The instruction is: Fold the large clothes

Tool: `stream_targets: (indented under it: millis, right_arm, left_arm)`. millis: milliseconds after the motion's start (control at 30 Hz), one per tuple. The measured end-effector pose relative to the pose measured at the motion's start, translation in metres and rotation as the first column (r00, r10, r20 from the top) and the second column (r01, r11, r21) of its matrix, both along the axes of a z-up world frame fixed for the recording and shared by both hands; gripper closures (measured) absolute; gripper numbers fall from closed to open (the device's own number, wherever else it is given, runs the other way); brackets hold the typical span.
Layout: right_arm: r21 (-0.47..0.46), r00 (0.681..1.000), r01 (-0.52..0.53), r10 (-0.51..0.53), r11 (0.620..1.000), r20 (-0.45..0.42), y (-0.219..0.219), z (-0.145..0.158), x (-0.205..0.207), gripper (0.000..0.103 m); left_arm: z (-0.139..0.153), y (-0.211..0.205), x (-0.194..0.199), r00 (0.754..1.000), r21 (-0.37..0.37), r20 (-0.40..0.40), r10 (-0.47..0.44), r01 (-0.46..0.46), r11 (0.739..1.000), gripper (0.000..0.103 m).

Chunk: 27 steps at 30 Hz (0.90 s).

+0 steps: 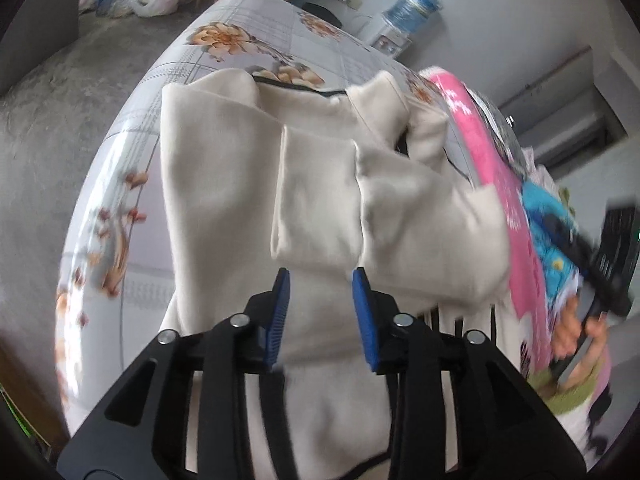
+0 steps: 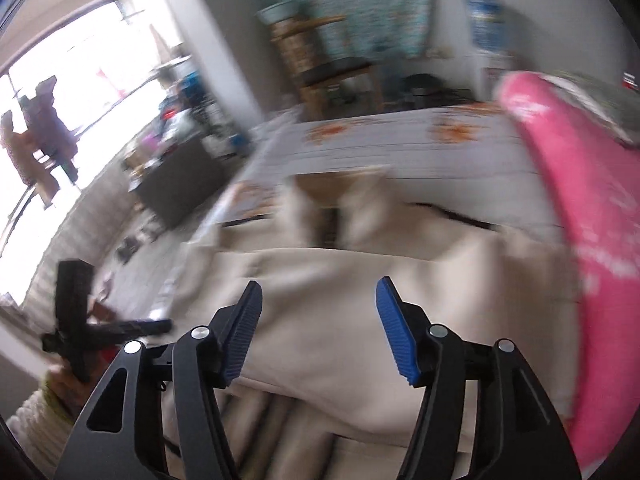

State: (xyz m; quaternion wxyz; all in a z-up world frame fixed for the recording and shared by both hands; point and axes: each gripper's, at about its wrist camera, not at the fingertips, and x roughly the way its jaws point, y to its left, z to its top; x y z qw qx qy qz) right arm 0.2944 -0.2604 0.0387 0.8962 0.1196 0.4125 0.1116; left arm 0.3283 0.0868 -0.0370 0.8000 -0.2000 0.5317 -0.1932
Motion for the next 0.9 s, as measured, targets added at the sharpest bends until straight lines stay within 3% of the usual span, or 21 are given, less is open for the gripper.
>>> stream_targets:
  millis: [200,400,467,533,667,800,900]
  right_arm:
    - [0.039,0.987,0.132,-0.127,0.990,-0.100,-0.073,-0.044,-0.016,0.044]
    - [0.056,0.980,0.164,-0.156,0.985,-0.125,-0.098,-0.067,-0.024,0.044]
    - [0.063,0.978,0.173,-0.164,0.983,-0.128,-0.102,-0.070,-0.022,0.044]
    - [0.066,0.978,0.177,-0.167,0.982,-0.127,-0.105,-0.070,-0.020,0.044]
    - [0.050,0.979,0.173,-0.166,0.984,-0.118,-0.106,-0.065,-0.018,0.044]
    - [0.019,0.980,0.175,-0.173,0.984,-0.103,-0.109,-0.059,-0.020,0.044]
    - [-0.006,0.978,0.179,-0.179,0.984,-0.104,-0.114,-0.059,-0.021,0.044]
  left_arm:
    - [-0.025,-0.006,0.044,0.996,0.058,-0.066,0.062,-0.058,0.997,0.072]
    - [-0.020,-0.027,0.052,0.998,0.176,-0.007,0.055,-0.052,0.983,0.074]
    - [-0.021,-0.035,0.051,1.000,0.220,0.005,0.029,-0.029,0.975,0.090]
    - [-0.018,-0.045,0.048,0.999,0.275,0.044,0.001,-0.014,0.961,0.094]
    - [0.001,-0.048,0.032,0.989,0.310,0.145,-0.028,-0.018,0.950,0.096]
    - [0.041,-0.041,0.009,0.961,0.289,0.274,-0.029,-0.054,0.956,0.096]
    - [0.060,-0.023,-0.010,0.948,0.265,0.318,0.024,-0.113,0.958,0.096]
